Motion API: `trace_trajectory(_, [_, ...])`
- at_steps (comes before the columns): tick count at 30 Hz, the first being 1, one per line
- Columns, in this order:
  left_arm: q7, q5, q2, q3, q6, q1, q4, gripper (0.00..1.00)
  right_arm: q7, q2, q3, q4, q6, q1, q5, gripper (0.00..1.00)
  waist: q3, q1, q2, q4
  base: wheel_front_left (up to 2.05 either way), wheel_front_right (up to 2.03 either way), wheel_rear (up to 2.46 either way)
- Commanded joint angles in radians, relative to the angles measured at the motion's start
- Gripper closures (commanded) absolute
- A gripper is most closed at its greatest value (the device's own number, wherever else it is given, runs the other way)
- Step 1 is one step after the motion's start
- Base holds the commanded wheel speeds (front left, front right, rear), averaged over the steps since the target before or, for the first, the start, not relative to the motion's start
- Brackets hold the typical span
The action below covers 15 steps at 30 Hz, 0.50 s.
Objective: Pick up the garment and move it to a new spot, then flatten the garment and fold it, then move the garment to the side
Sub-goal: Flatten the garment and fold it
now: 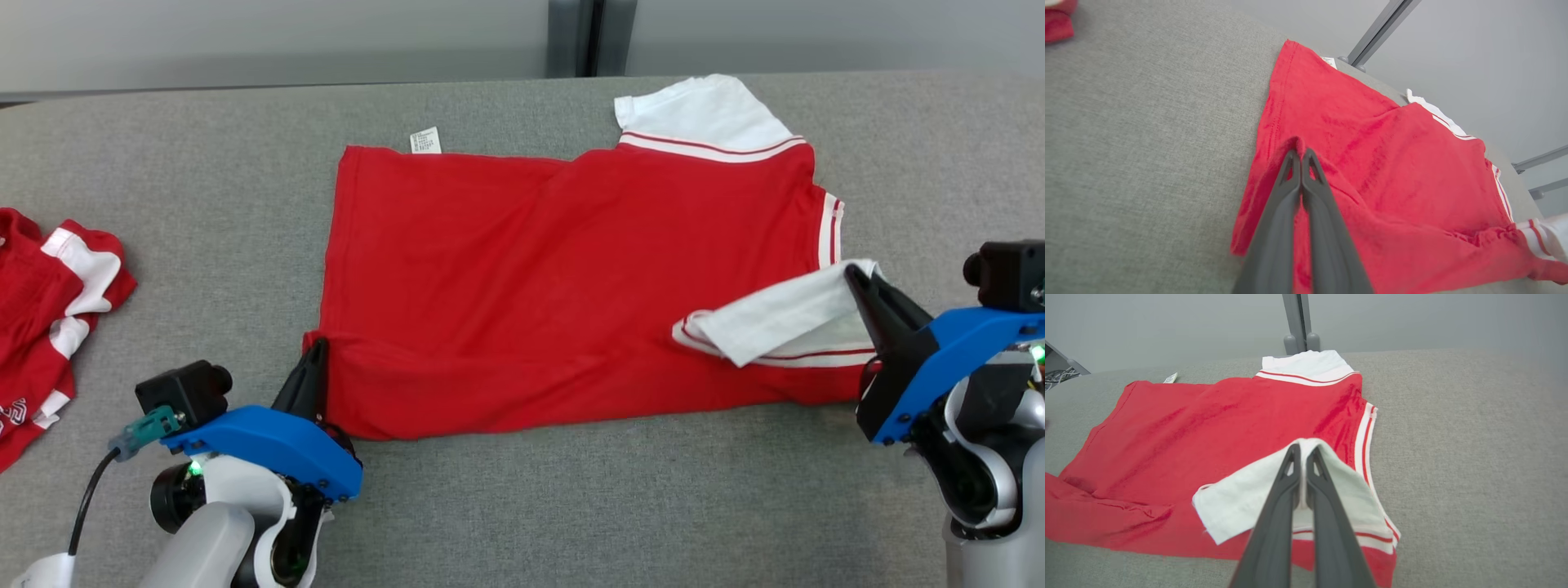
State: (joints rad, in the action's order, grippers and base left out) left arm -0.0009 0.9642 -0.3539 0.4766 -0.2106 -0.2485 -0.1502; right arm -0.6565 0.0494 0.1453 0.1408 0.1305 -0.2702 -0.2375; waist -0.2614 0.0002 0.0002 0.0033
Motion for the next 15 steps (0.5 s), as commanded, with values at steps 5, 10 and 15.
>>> trace_trajectory(5, [-0.018, -0.021, 0.004, 0.002, -0.002, -0.051, -0.050, 1.00, 0.061, 0.002, 0.005, -0.051, 0.000, -0.068, 0.004, 1.00, -0.025, -0.0002, -0.0002, -0.005, 0.00, 0.00, 0.00])
trace_trajectory(10, [-0.032, -0.038, 0.001, 0.002, 0.000, -0.078, -0.084, 1.00, 0.111, 0.002, 0.005, -0.088, 0.000, -0.109, 0.014, 1.00, -0.038, -0.0002, -0.0002, -0.003, 0.00, 0.00, 0.00])
trace_trajectory(15, [-0.046, -0.051, 0.003, 0.005, -0.004, -0.103, -0.113, 1.00, 0.127, 0.002, -0.011, -0.125, 0.000, -0.135, 0.029, 1.00, -0.044, -0.0002, -0.0002, 0.003, 0.00, 0.00, 0.00])
